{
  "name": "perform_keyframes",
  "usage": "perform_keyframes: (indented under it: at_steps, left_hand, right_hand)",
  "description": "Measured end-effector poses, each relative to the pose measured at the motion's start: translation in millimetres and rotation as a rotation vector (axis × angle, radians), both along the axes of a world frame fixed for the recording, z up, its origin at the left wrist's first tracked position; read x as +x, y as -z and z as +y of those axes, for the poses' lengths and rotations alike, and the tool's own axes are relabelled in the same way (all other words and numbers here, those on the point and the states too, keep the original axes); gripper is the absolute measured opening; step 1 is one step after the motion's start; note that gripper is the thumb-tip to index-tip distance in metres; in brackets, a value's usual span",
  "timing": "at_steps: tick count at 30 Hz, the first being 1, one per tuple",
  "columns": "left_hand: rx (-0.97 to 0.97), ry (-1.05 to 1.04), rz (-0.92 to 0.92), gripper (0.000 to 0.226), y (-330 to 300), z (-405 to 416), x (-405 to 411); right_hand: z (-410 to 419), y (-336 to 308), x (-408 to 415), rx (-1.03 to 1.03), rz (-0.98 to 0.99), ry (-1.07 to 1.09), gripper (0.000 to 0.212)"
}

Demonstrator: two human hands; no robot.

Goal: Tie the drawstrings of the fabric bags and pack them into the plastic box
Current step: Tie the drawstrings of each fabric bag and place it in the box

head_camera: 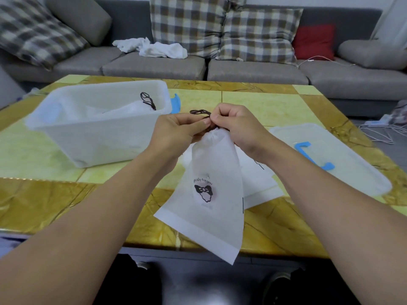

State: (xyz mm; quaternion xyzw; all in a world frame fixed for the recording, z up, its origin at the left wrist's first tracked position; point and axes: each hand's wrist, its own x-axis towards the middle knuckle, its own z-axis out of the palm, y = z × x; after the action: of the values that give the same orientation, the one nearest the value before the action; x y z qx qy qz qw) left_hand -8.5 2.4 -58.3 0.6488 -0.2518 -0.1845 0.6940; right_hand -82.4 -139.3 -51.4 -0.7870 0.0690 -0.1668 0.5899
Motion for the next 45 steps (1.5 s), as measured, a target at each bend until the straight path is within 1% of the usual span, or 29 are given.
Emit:
perform_keyframes:
  at_steps: [2,6,10,11,13,16,19,22,25,27,29,31,35,36,38,39,40,42,43,45]
  left_hand:
    - [0.024,0.026,0.044,0.008,0.6,-0.7,2.4]
    - [0.091,0.114,0.072,0.015,-0.5,0.1,3.9]
    - [0.055,0.23,0.327,0.016,-3.1,1.1,10.4]
    - [0.055,0.235,0.352,0.016,-2.5,0.9,11.5]
    - [0.075,0.208,0.325,0.016,-1.0,-0.7,10.5]
    - [0.168,0.158,0.14,0.018,-0.8,-1.1,5.4]
    - [0.271,0.034,-0.172,0.018,3.1,1.9,8.8]
    - [0.342,-0.064,-0.496,0.013,7.1,6.0,13.5]
    - [0.357,-0.088,-0.715,0.016,8.0,8.9,15.4]
    - [0.425,-0.112,-0.875,0.016,7.3,9.6,19.6]
    - [0.478,-0.147,-0.938,0.015,6.4,9.7,21.5]
    - [0.472,-0.17,-0.878,0.013,6.7,9.7,20.3]
    - [0.405,-0.09,-0.583,0.008,11.6,6.7,12.4]
    - [0.396,-0.096,-0.513,0.012,11.9,5.7,9.6]
    - [0.364,-0.153,-0.369,0.029,12.8,4.6,4.7]
    - [0.328,-0.194,-0.329,0.034,12.6,4.5,2.0]
    - [0.292,-0.232,-0.338,0.036,12.0,4.5,0.0]
    - [0.26,-0.266,-0.453,0.034,10.1,4.5,-2.2]
    - [0.261,-0.257,-0.509,0.032,8.8,5.1,-2.7]
    - [0.268,-0.224,-0.558,0.028,6.4,5.6,-3.6]
  right_hand:
    - [-1.0,2.0,-0.3,-0.069,-0.001,0.014,0.026]
    - [-3.3,6.7,0.9,-0.283,-0.026,0.083,0.027]
    - [-5.4,9.2,3.4,-0.289,-0.022,0.089,0.027]
    - [-5.0,10.3,4.8,-0.293,-0.022,0.08,0.027]
    - [-4.5,12.6,6.2,-0.299,-0.031,0.068,0.027]
    - [-2.8,14.3,4.8,-0.31,-0.043,0.04,0.024]
    - [-1.4,15.1,3.7,-0.355,-0.033,0.038,0.021]
    - [0.6,14.8,2.6,-0.368,-0.009,0.052,0.023]
    - [1.6,14.5,1.2,-0.37,0.01,0.056,0.027]
    - [1.8,14.4,0.9,-0.368,0.016,0.06,0.03]
    - [3.0,15.2,1.6,-0.371,0.025,0.065,0.031]
    - [5.6,16.0,2.4,-0.354,0.039,0.061,0.029]
    - [5.7,17.4,3.5,-0.259,0.05,0.055,0.029]
    - [5.1,17.5,3.6,-0.236,0.05,0.057,0.029]
    - [4.3,18.2,4.8,-0.214,0.058,0.063,0.029]
    - [4.4,18.8,5.3,-0.213,0.062,0.064,0.029]
    - [4.7,19.1,5.8,-0.212,0.065,0.068,0.029]
    - [5.8,19.1,6.5,-0.196,0.075,0.071,0.029]
    - [7.0,18.8,6.5,-0.181,0.077,0.067,0.03]
    - [7.8,18.2,7.1,-0.149,0.073,0.054,0.03]
